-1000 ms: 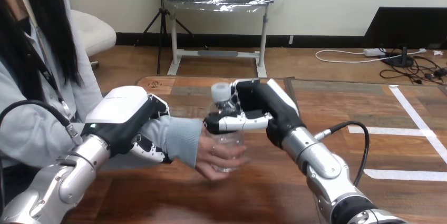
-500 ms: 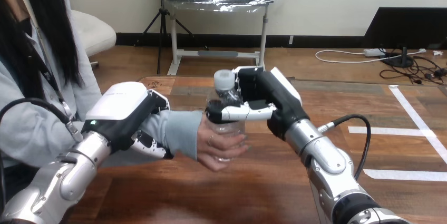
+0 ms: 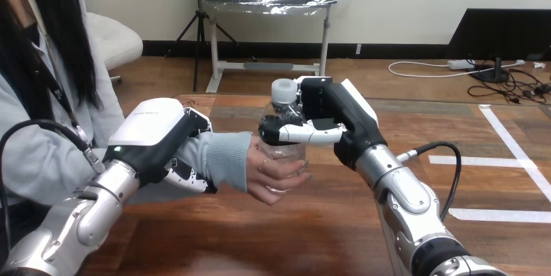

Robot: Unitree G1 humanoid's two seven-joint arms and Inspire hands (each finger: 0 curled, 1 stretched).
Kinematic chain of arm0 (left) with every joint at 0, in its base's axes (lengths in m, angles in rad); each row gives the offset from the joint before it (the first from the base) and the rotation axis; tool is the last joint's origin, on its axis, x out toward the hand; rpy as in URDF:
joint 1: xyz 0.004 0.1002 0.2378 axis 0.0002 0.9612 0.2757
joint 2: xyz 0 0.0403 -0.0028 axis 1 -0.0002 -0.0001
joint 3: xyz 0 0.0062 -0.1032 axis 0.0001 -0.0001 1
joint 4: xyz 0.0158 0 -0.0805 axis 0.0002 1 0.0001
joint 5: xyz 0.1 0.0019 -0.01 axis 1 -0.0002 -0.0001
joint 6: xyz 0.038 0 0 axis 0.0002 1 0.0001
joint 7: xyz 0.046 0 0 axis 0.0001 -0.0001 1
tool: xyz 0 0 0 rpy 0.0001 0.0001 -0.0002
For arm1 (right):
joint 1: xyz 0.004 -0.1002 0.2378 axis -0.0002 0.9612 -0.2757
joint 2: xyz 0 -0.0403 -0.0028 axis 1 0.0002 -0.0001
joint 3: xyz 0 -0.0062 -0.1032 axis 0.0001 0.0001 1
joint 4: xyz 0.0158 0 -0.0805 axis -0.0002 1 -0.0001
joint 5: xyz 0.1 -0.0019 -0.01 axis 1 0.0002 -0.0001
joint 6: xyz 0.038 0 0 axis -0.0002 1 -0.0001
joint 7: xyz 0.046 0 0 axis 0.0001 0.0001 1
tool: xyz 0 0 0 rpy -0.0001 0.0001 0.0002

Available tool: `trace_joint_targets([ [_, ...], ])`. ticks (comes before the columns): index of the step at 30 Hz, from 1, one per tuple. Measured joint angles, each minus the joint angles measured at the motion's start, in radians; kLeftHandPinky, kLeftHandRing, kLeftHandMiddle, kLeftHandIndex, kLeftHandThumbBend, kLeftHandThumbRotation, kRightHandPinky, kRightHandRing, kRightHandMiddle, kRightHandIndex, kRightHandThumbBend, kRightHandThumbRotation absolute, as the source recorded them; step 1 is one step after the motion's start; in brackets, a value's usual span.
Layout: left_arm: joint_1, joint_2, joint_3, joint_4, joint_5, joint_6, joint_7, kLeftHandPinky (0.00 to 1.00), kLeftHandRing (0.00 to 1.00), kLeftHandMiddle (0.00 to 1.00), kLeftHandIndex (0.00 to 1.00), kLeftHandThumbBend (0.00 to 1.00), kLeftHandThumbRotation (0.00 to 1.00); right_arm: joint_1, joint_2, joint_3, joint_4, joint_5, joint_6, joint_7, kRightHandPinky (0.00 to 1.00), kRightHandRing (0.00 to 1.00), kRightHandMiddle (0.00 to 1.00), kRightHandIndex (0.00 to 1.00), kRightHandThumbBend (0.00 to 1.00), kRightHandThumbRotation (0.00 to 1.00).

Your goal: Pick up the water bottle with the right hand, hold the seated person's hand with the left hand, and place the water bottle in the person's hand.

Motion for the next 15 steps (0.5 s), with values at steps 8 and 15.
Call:
trace_joint_targets([
  [8,0.0,-0.001,0.0,-0.017,0.0,0.021,-0.025,0.5,0.55,0.62,0.65,0.96,0.04,-0.001,-0.018,0.027,0.0,-0.064,0.002,-0.06,0.77,0.8,0.8,0.82,0.99,0.34],
  [15,0.0,-0.001,0.0,-0.052,0.001,0.052,-0.064,0.63,0.68,0.75,0.79,0.99,0.12,-0.003,-0.035,0.061,0.0,-0.124,0.028,-0.092,0.94,0.95,0.93,0.96,1.0,0.51],
])
